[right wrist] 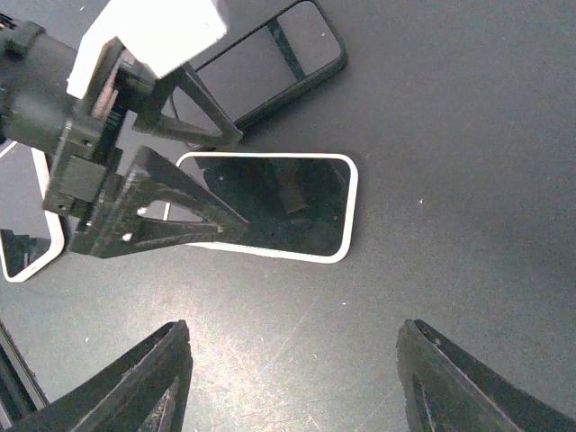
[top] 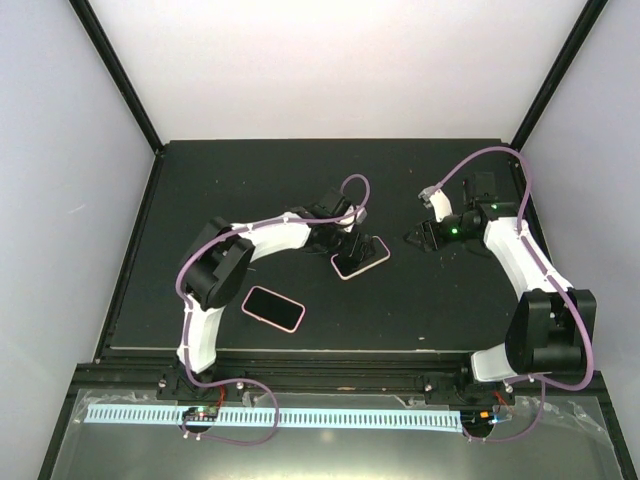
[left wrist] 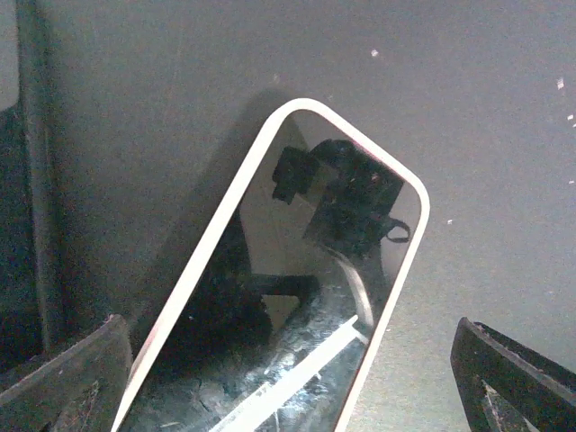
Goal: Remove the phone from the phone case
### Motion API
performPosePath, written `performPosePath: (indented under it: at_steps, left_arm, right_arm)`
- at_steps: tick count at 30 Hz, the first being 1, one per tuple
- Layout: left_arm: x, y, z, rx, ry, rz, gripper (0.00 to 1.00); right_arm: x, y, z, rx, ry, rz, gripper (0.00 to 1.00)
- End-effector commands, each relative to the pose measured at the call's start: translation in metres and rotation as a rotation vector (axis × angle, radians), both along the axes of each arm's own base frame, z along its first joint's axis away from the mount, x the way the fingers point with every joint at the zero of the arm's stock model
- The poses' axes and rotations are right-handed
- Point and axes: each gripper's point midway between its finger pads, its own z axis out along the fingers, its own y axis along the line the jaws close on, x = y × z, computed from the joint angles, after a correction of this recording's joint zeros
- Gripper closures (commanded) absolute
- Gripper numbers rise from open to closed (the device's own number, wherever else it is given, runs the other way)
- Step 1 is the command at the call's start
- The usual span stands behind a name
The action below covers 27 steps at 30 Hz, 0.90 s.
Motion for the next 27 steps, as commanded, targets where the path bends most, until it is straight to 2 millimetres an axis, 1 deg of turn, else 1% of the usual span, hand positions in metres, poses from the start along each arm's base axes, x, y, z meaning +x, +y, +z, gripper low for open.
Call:
performPosePath:
  at_steps: [1,3,7,9,11,13,16,19,20,22,24,26,27]
  left_arm:
    - [-0.002,-0.001,-0.008,0.023,0.041,-0.019,0.01]
    - [-0.009,0.000,-0.009,0.009,0.056,-0.026,0.01]
    - [-0.029,0.002,-0.012,-0.012,0.085,-0.046,0.01]
    - [-0.043,0.003,-0.016,-0.013,0.111,-0.060,0.01]
    - [-0.059,0.000,-0.014,-0.029,0.121,-0.077,0.01]
    - [-0.075,-0.012,-0.009,-0.060,0.118,-0.109,0.01]
    - [-0.091,-0.036,-0.004,-0.110,0.127,-0.140,0.01]
    - [-0.097,-0.061,-0.010,-0.128,0.154,-0.162,0.01]
    - [-0.099,-0.069,-0.009,-0.139,0.161,-0.177,0.01]
    - [-0.099,-0.077,-0.005,-0.152,0.155,-0.188,0.01]
    - [-0.094,-0.072,-0.001,-0.140,0.126,-0.171,0.01]
    - [-0.089,-0.059,0.005,-0.115,0.094,-0.148,0.01]
    - [-0.089,-0.052,0.010,-0.109,0.074,-0.144,0.01]
  right_arm:
    - [0.002,-0.001,0.010,0.006,-0.037,-0.007,0.37]
    - [0.002,-0.001,0.011,0.001,-0.048,-0.010,0.37]
    - [0.003,-0.003,0.011,-0.010,-0.048,-0.016,0.37]
    - [0.003,-0.002,0.010,-0.006,-0.044,-0.013,0.37]
    - [0.003,-0.003,0.009,-0.005,-0.041,-0.014,0.37]
    - [0.003,-0.003,0.009,-0.007,-0.041,-0.014,0.37]
    - [0.004,-0.004,0.008,-0.016,-0.044,-0.015,0.37]
    - [0.005,-0.006,0.006,-0.027,-0.045,-0.022,0.37]
    - [0.005,-0.006,0.006,-0.030,-0.046,-0.025,0.37]
    - [0.005,-0.007,0.004,-0.034,-0.045,-0.029,0.37]
    - [0.006,-0.009,0.002,-0.046,-0.048,-0.032,0.37]
    - [0.008,-0.012,-0.003,-0.076,-0.051,-0.035,0.37]
    - [0.009,-0.016,-0.007,-0.103,-0.046,-0.036,0.36]
